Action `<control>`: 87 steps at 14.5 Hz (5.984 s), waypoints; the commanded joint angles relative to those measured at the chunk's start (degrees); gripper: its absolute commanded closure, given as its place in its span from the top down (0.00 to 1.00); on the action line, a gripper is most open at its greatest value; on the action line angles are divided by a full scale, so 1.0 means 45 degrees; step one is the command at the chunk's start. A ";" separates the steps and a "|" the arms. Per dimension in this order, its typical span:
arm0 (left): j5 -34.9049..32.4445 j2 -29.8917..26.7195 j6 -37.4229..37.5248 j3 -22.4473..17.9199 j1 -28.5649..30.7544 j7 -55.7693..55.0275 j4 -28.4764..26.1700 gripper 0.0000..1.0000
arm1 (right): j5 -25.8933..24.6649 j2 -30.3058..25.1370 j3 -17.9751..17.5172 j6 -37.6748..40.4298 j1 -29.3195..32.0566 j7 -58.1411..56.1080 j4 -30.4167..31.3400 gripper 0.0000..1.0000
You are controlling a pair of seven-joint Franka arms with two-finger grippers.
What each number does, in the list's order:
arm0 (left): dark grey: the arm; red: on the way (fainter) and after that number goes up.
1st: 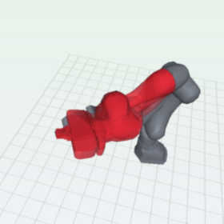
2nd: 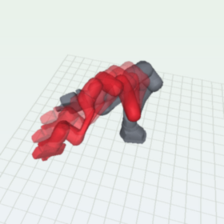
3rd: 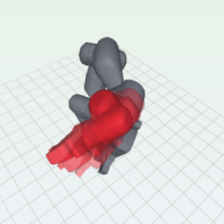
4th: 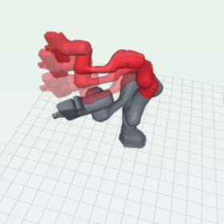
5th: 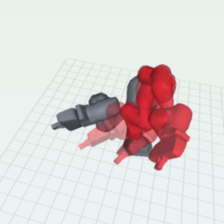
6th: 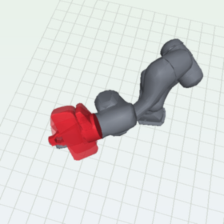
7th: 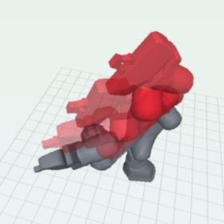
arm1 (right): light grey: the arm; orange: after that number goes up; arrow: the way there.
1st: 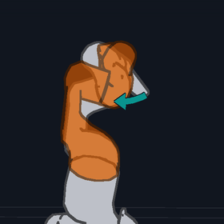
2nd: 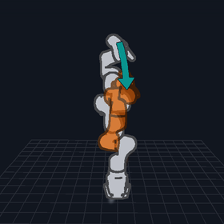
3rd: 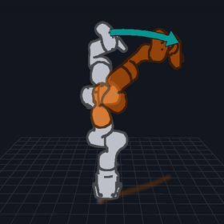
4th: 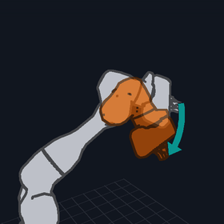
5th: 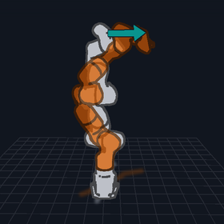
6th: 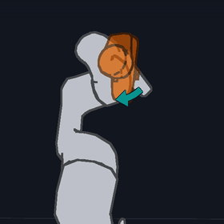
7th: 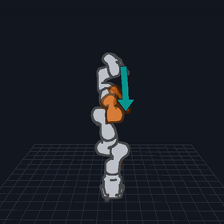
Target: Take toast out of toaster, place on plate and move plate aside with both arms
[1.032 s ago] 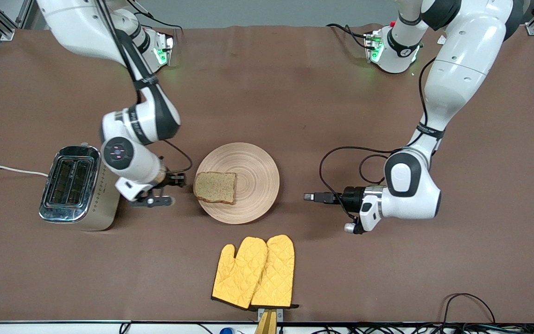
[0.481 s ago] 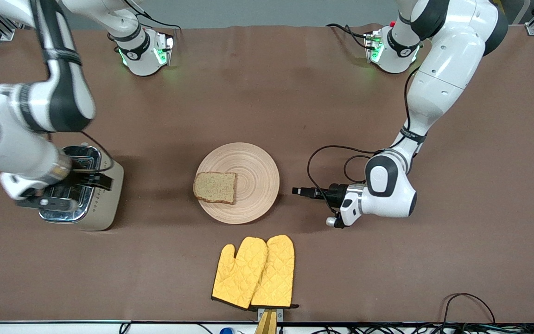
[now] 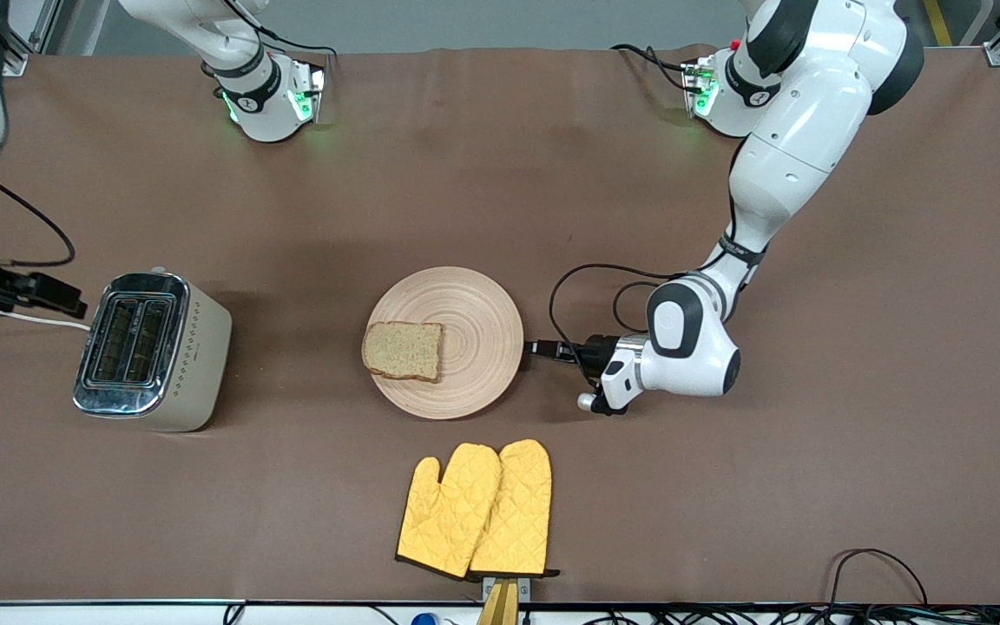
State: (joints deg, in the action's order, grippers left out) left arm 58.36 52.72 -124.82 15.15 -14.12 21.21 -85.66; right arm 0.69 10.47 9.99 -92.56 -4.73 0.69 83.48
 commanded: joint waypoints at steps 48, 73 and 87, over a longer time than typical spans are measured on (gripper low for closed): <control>-0.4200 -0.0545 0.5042 -0.0223 1.0969 0.5053 0.0148 0.01 | -0.0251 -0.1369 -0.2298 0.0394 0.0173 0.0023 0.0395 1.00; -1.1190 -0.5558 0.6443 -0.0047 0.7007 -0.2968 0.2882 1.00 | -0.0329 -0.1643 -0.2220 0.0686 0.0483 -0.0053 0.0649 1.00; -1.4023 -0.9153 0.8909 -0.0728 0.3940 -0.4323 0.2494 1.00 | -0.0348 -0.1643 -0.2220 0.1253 0.1305 -0.0016 0.0590 1.00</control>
State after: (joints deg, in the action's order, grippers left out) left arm -2.78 15.70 -85.06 14.25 5.91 1.07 -71.26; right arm 0.00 4.33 0.63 -87.22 0.65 0.52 85.22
